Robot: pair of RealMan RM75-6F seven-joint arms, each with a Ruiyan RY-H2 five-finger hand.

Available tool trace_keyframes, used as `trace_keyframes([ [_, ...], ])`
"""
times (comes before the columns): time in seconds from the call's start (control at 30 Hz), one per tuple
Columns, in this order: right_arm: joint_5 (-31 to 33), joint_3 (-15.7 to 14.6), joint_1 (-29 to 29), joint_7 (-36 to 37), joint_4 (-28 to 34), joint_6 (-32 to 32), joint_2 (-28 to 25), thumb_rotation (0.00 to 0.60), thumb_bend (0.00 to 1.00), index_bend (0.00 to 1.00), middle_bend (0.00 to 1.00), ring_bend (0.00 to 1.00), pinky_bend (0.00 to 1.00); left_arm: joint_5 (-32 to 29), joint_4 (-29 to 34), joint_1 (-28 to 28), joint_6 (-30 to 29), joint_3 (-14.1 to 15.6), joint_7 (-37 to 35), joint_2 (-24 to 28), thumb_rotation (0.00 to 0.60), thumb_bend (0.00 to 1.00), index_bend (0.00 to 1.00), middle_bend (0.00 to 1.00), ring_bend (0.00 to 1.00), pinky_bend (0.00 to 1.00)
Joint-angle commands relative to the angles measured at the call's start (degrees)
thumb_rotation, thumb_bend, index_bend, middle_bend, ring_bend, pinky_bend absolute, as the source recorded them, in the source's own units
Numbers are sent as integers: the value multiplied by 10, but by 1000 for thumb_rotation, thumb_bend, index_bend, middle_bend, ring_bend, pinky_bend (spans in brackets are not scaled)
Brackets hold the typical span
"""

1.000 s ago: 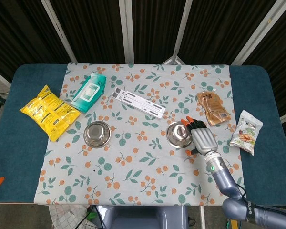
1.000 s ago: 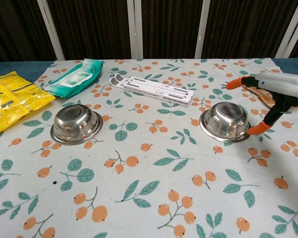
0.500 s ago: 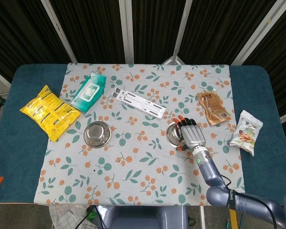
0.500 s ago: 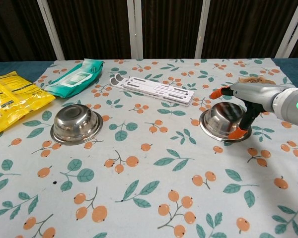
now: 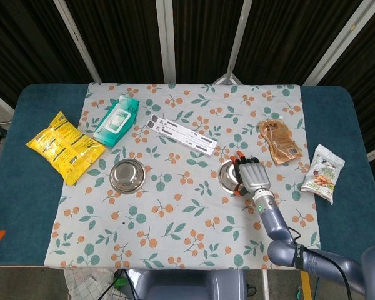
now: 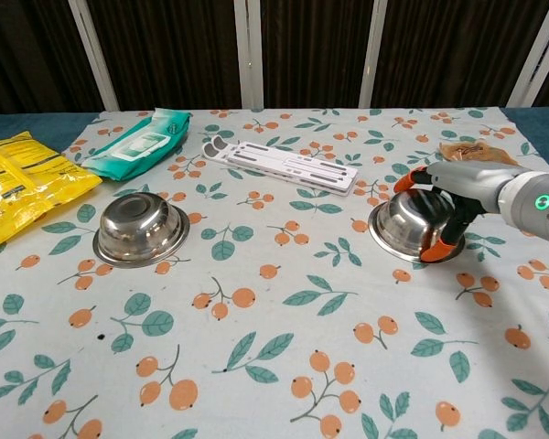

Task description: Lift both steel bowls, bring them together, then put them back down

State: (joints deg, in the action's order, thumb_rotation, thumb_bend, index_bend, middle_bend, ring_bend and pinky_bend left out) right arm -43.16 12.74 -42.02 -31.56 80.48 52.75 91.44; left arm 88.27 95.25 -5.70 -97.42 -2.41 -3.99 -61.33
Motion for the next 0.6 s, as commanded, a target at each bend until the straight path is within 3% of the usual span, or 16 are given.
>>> trace_keyframes([
  [0.03,-6,-2,1,6,-4,5,3,600,68,195,115,256,150,0,0,0,1,0,2,-1,600,49,151,0,0,118],
  [0.23,-19,-10,0,12,-15,12,14,600,67,207,161,291,157,0,1,1,1,0,4,-2,600,50,151,0,0,118],
  [0.4,-34,-12,1,19,-22,27,25,600,71,287,259,329,179,-1,1,1,2,0,0,-1,600,50,151,0,0,118],
  [0.6,-50,-17,5,21,-22,40,26,600,131,377,306,370,202,10,0,5,10,6,1,3,600,63,151,0,0,119],
])
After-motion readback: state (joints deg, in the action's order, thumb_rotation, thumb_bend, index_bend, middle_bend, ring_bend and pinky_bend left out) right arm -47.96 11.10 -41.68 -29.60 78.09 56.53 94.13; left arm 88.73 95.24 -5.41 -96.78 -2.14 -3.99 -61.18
